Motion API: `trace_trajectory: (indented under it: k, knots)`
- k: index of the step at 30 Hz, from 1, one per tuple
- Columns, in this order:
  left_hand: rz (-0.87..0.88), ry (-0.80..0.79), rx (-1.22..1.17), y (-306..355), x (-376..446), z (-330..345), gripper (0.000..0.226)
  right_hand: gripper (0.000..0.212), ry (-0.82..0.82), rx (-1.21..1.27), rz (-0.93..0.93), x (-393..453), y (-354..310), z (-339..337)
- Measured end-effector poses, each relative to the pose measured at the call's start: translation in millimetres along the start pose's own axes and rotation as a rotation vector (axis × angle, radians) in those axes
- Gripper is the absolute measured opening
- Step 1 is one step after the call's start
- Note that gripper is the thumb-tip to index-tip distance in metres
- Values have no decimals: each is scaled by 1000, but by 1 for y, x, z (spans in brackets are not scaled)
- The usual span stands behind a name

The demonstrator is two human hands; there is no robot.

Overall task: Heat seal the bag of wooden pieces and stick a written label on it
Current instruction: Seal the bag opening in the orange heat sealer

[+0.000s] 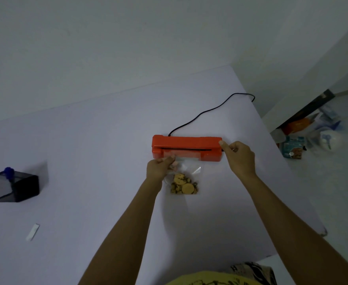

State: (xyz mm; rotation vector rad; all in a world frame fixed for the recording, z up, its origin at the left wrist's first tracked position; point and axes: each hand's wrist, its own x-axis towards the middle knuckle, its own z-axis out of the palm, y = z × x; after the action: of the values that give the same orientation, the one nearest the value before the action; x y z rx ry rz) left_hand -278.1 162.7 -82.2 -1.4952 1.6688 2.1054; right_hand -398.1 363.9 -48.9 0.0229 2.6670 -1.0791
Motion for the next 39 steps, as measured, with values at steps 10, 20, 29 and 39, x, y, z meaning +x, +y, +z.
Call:
trace_trajectory:
  k: [10, 20, 29, 39]
  knots:
    - [51, -73, 16, -5, -3, -5, 22, 57, -93, 61, 94, 12, 9, -2]
    - [74, -73, 221, -28, 0, -21, 26, 59, -105, 78, 122, 13, 3, -3]
    - [95, -70, 240, -33, -1, -20, 25, 60, -115, 54, 112, 16, 2, -4]
    - [99, -60, 229, -34, -2, -20, 25, 59, -128, 31, 94, 15, -2, -8]
